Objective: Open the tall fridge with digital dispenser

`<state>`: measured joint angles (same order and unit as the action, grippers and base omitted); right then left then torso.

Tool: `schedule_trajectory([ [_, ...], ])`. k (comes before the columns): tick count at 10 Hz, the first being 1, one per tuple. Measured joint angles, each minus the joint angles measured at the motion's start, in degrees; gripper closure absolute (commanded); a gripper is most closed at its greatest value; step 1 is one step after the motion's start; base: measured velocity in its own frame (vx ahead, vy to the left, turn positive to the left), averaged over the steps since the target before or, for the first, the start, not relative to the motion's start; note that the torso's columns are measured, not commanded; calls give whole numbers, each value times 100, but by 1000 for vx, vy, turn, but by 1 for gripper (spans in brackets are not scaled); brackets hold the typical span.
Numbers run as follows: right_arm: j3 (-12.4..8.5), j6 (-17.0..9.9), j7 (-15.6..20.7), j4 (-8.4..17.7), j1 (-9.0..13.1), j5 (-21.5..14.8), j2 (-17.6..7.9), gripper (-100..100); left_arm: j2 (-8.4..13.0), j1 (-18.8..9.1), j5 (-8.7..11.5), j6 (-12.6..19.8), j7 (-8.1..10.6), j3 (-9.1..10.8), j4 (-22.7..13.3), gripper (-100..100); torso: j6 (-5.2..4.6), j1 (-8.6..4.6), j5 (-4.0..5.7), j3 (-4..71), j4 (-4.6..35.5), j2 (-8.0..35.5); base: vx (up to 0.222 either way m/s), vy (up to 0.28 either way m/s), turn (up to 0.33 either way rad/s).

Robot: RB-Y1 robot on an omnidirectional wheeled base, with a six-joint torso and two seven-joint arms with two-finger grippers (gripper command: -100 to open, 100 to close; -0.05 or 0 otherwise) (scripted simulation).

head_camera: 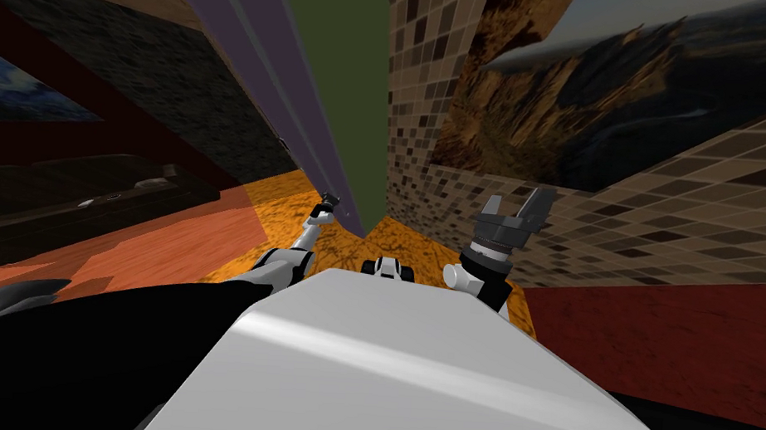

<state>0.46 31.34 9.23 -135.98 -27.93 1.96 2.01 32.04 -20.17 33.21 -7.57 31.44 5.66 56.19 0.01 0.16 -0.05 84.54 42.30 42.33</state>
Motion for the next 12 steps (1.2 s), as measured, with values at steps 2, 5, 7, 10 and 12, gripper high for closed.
schedule_trajectory([
  [2, -1, 0, 0, 0, 1, 0, -1, 0, 33, 15, 21, -20, 39, -101, 38, 100, -1, 23, -4, -12, 5, 22, -98, 176, -69],
  [5, -3, -1, 0, 1, 2, 0, -3, 0, 126, 84, 79, 2, 148, -367, 273, 100, 0, 20, -5, -6, 3, 8, -162, 300, -93],
  [7, -2, -1, 0, 1, 2, 0, -3, 0, 152, 138, 103, 41, 194, -486, 458, 100, -2, -25, 9, 2, -1, -3, -194, 333, -93],
  [10, -2, -1, 0, 1, 2, 0, -2, 0, 247, 240, 167, 51, 322, -770, 732, 100, -3, -36, 12, 8, -4, -13, -175, 279, -81],
  [12, -2, -1, 0, 1, 1, 0, -2, 0, 290, 288, 201, 57, 386, -964, 890, 100, 0, -25, 5, 7, -3, -12, -180, 251, -66],
])
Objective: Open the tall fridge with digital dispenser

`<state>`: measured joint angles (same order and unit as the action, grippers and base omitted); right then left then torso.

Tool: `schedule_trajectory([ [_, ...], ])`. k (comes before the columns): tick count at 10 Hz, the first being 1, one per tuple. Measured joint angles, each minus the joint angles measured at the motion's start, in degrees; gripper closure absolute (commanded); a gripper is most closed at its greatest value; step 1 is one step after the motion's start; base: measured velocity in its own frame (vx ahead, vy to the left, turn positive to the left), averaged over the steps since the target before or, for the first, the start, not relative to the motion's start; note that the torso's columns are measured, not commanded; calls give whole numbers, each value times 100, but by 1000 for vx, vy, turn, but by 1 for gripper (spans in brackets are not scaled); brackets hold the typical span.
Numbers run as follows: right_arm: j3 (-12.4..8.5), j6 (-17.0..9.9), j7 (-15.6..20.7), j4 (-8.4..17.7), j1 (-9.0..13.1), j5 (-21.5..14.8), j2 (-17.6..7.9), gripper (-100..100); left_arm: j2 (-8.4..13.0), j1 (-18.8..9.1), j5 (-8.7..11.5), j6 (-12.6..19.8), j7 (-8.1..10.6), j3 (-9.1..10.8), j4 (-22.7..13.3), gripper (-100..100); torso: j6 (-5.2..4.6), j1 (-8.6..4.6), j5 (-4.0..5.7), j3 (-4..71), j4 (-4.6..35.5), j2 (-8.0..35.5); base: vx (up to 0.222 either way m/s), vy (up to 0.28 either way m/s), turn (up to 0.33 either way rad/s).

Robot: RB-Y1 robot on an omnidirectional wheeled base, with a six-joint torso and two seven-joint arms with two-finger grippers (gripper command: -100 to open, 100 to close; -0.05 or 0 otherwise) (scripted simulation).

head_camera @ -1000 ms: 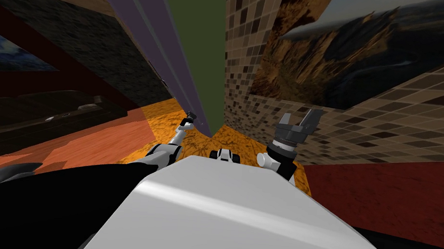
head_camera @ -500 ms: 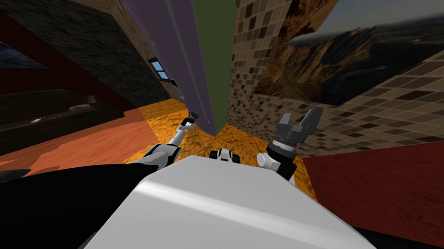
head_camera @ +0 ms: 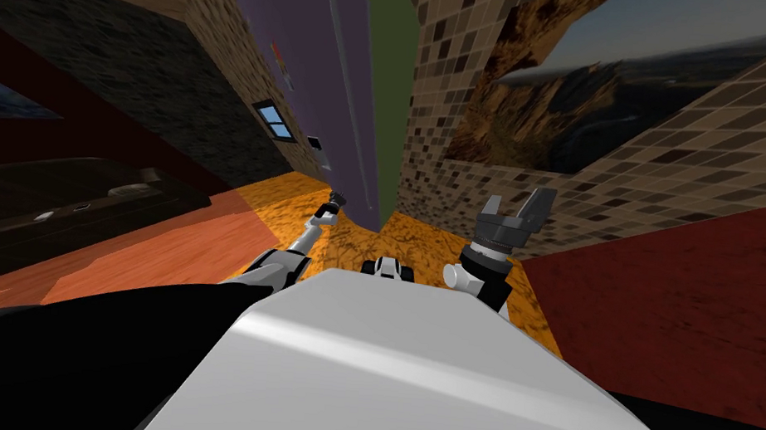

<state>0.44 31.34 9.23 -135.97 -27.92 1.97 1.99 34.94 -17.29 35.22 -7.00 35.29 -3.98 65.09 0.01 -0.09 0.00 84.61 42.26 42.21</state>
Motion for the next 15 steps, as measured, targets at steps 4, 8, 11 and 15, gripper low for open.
schedule_trajectory([
  [4, 0, 0, 0, 0, 1, 0, 0, 0, 172, 60, 101, -26, 208, -444, 258, 100, -2, 12, 0, 1, 0, 1, -183, 248, -67],
  [8, 3, 2, 0, -2, -4, 0, 3, 0, -96, 148, -23, -294, 111, -423, 53, -100, -3, -21, 9, 25, -12, -38, 142, -51, -54],
  [11, 2, 1, 0, -1, -3, 0, 3, 0, -458, 179, -187, -612, -41, -397, -273, -100, -1, 16, -3, -21, 10, 33, 139, -77, -63],
  [15, 2, 1, 0, -2, -3, 0, 2, 0, -828, 320, -365, -935, -221, -315, -511, -100, -1, 20, -4, -4, 2, 8, 134, -39, -41],
])
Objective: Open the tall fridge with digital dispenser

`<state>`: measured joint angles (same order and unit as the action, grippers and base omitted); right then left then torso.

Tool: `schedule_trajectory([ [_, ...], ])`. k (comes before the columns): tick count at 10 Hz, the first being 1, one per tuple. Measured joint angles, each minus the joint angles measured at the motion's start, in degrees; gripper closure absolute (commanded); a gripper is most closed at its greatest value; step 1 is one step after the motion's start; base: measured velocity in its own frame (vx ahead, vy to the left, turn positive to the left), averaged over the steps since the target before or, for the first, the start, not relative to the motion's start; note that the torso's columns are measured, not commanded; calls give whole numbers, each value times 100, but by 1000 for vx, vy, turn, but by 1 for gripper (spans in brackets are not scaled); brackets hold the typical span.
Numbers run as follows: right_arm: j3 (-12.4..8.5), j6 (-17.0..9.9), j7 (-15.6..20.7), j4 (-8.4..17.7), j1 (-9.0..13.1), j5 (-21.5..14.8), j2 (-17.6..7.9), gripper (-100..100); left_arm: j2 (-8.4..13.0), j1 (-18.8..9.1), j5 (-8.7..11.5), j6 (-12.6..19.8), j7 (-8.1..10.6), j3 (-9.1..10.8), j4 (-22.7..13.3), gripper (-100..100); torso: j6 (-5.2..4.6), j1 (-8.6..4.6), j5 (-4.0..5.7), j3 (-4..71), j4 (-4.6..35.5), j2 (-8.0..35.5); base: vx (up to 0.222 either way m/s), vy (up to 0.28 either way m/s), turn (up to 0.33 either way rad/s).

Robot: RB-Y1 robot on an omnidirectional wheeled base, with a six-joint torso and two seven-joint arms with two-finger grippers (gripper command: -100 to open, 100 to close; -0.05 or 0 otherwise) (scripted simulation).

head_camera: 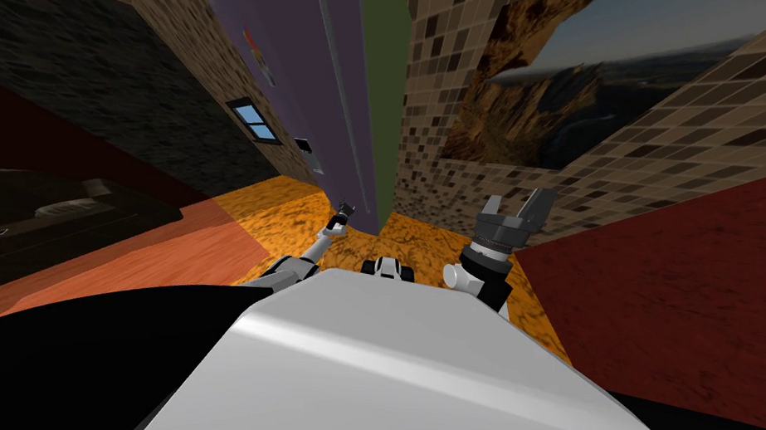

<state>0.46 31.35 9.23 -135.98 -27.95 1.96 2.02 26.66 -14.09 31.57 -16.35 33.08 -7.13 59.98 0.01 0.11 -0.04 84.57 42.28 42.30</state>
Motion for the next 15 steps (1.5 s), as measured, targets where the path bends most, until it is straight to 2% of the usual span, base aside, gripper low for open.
schedule_trajectory([
  [5, 0, 0, 0, 0, 0, 0, 0, 0, -520, 138, -249, -503, -212, 66, -430, -100, -1, -16, 5, 1, 0, -2, 143, -45, -50],
  [7, 0, 0, 0, 0, 0, 0, 0, 0, -746, 244, -343, -628, -350, 133, -472, -100, 0, -5, 2, -3, 2, 4, 94, -24, -28],
  [8, 0, 0, 0, 0, 1, 0, 0, 0, -757, 246, -348, -640, -364, 135, -476, -100, 1, 0, 1, -13, 6, 23, 14, -4, 2],
  [9, 0, 0, 0, 0, 1, 0, 0, 0, -756, 245, -347, -639, -363, 135, -475, 100, 0, -2, 1, -18, 9, 28, 7, -1, 0],
  [10, 0, 0, 0, 0, 2, 0, 0, 0, -756, 245, -347, -639, -363, 135, -475, 100, 0, -7, 3, -12, 6, 18, -78, 124, -90],
  [12, -2, -1, 0, 1, 4, 0, -3, 0, -674, 250, -362, -654, -261, -73, -404, 100, 2, 68, -17, -24, 11, 38, -158, 286, -110],
  [14, -2, -1, 0, 2, 4, 0, -2, 0, -605, 316, -371, -634, -193, -214, -258, 100, -2, -27, 8, -6, 2, 9, -192, 251, -100],
  [15, -2, -1, 0, 1, 4, 0, -3, 0, -565, 353, -379, -614, -148, -328, -150, 100, -1, -2, 4, -2, 2, 2, -164, 246, -65],
])
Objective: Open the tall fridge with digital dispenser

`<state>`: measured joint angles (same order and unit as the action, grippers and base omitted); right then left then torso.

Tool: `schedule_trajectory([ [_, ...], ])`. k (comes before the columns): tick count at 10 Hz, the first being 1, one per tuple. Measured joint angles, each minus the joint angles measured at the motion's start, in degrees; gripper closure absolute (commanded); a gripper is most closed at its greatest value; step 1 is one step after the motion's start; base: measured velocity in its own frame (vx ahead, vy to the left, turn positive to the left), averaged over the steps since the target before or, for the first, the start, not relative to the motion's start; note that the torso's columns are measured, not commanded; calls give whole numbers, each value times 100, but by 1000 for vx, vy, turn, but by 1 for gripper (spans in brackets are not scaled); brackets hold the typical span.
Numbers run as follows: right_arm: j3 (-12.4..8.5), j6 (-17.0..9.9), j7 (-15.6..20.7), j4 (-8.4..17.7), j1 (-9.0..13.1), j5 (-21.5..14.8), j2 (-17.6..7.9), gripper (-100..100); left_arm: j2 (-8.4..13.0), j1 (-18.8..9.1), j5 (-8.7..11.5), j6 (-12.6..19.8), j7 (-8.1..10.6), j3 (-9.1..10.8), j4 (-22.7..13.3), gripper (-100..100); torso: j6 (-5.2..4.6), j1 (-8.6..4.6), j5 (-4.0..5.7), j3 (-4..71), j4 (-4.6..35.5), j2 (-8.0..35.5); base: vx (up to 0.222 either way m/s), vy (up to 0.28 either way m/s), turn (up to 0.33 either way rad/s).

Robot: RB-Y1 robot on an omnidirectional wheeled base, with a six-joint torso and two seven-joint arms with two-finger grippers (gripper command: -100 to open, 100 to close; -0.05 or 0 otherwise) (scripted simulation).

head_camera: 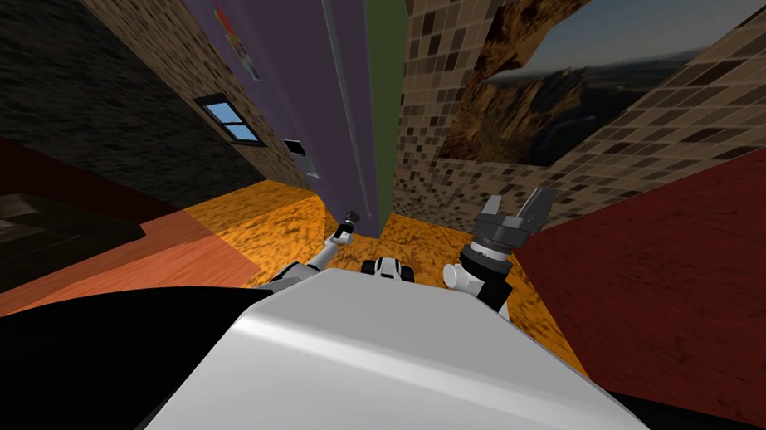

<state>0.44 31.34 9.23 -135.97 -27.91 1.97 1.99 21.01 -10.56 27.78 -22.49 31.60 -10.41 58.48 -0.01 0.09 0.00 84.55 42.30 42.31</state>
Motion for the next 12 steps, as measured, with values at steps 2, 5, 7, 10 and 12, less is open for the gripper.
schedule_trajectory([
  [2, 0, 0, 0, 0, 0, 0, 1, 0, 96, 18, -7, -8, 106, -170, 69, 100, 0, -16, 2, 3, -2, -2, -225, 260, -96],
  [5, -1, 0, 0, 1, 0, 0, -1, 0, 283, 127, -30, 13, 313, -567, 370, 100, 2, 14, -7, -1, 0, 1, -255, 344, -152],
  [7, 0, 0, 0, 1, -1, 0, 0, 0, 342, 160, -48, 24, 404, -765, 485, 100, 2, -36, 5, 15, -7, -27, -203, 241, -58],
  [10, 2, 1, 0, -1, -4, 0, 3, 0, 410, 162, -8, 140, 458, -824, 646, -100, -4, -77, 19, 43, -19, -72, 34, -7, -24],
  [12, 3, 2, 0, -2, -6, 0, 4, 0, 442, 24, 83, 363, 519, -767, 714, -100, -1, -45, 10, 26, -13, -39, 159, -156, -12],
])
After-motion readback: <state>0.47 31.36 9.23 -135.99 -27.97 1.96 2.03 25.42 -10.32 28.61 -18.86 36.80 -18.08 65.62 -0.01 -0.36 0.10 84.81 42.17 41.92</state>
